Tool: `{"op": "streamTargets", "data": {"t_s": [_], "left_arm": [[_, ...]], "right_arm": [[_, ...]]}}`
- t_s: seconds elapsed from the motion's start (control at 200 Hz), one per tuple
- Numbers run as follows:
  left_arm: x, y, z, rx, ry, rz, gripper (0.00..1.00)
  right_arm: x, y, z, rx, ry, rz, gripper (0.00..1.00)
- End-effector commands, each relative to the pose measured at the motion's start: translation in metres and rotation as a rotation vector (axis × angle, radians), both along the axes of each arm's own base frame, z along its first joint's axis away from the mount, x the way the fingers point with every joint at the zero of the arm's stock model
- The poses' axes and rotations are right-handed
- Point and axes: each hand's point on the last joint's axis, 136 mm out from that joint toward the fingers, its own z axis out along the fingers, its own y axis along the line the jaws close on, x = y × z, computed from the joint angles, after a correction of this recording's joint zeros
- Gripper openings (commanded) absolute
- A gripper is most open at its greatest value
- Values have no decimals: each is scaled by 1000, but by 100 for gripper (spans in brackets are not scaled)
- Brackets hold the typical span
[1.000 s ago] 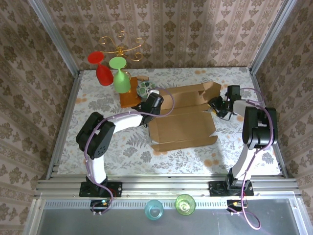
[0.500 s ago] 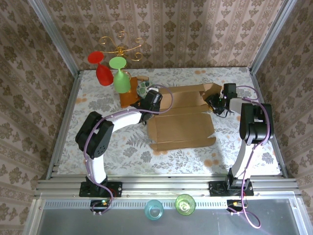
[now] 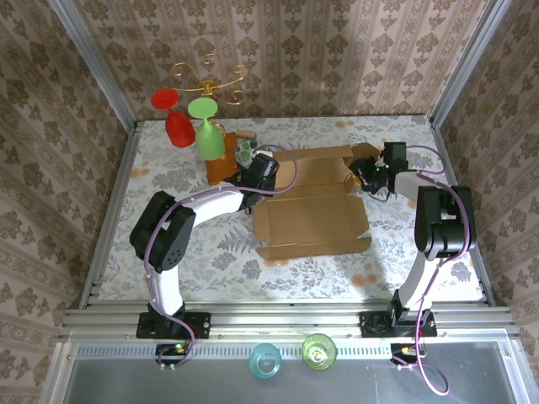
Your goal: Fold the paper box
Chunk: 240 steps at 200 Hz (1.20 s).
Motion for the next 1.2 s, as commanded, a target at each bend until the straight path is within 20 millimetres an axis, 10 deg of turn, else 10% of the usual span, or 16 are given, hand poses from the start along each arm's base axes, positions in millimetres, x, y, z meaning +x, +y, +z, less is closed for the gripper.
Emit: {"op": "streamTargets", "data": {"t_s": [0.0, 0.635, 1.195], "left_arm": [[-3, -2, -7, 20, 28, -12, 0], [-3, 0, -7, 14, 37, -3, 0], [-1, 13, -4, 39, 7, -19, 0]], "right_arm": [[-7, 13, 1, 25, 5, 20, 41], [-24, 30, -38, -43, 101, 63, 33], [-40, -14, 134, -72, -201, 89, 42]]}}
